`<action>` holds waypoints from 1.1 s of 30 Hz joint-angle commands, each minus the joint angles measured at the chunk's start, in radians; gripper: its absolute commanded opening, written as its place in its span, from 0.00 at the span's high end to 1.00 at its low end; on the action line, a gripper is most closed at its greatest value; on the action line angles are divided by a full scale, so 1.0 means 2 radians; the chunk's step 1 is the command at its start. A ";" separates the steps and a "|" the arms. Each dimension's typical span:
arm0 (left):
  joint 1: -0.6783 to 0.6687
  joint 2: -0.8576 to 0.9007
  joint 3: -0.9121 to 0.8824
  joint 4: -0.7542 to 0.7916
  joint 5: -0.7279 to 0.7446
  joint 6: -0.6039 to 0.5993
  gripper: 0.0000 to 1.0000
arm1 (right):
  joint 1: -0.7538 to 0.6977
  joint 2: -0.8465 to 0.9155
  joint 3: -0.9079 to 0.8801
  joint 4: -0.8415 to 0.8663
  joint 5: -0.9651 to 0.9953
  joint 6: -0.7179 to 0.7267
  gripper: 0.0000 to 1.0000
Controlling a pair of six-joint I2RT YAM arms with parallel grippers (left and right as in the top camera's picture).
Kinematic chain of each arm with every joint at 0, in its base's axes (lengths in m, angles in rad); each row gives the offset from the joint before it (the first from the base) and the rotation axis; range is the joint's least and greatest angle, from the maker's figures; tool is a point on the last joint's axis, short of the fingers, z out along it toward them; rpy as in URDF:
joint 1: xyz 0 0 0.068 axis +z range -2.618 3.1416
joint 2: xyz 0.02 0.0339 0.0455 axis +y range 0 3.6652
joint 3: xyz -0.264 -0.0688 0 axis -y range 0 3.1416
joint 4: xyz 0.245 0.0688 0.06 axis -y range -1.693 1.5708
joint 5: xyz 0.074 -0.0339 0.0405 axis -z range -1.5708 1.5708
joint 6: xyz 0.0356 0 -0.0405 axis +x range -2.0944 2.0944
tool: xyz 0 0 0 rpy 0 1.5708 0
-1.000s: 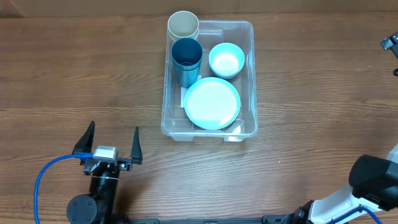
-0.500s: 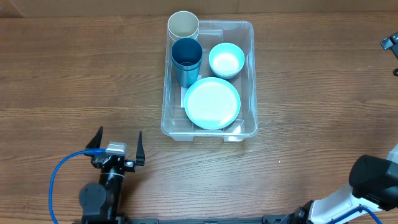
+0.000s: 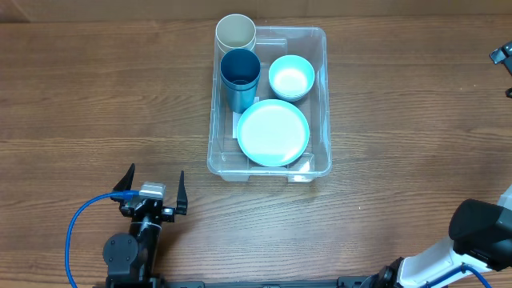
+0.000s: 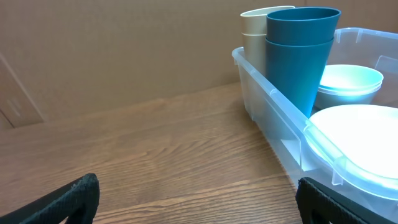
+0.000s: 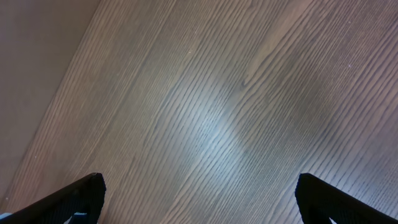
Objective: Pack container
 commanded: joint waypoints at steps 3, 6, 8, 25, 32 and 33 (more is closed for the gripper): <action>0.002 -0.005 -0.002 0.000 0.009 0.009 0.00 | -0.001 -0.005 0.007 0.002 0.005 0.000 0.00; 0.002 -0.005 -0.002 0.000 0.009 0.009 0.00 | -0.001 -0.005 0.007 0.002 0.005 0.000 0.00; 0.002 -0.005 -0.002 0.000 0.009 0.009 0.00 | -0.001 -0.005 0.007 0.002 0.005 0.000 0.00; 0.002 -0.005 -0.002 0.000 0.009 0.009 0.00 | 0.183 -0.002 0.007 0.007 0.016 0.000 0.00; 0.002 -0.005 -0.002 0.000 0.009 0.009 0.00 | 0.251 -0.033 -0.008 0.215 0.024 -0.002 0.00; 0.002 -0.005 -0.002 0.000 0.009 0.009 0.00 | 0.255 -0.049 -0.026 0.255 0.023 -0.011 0.00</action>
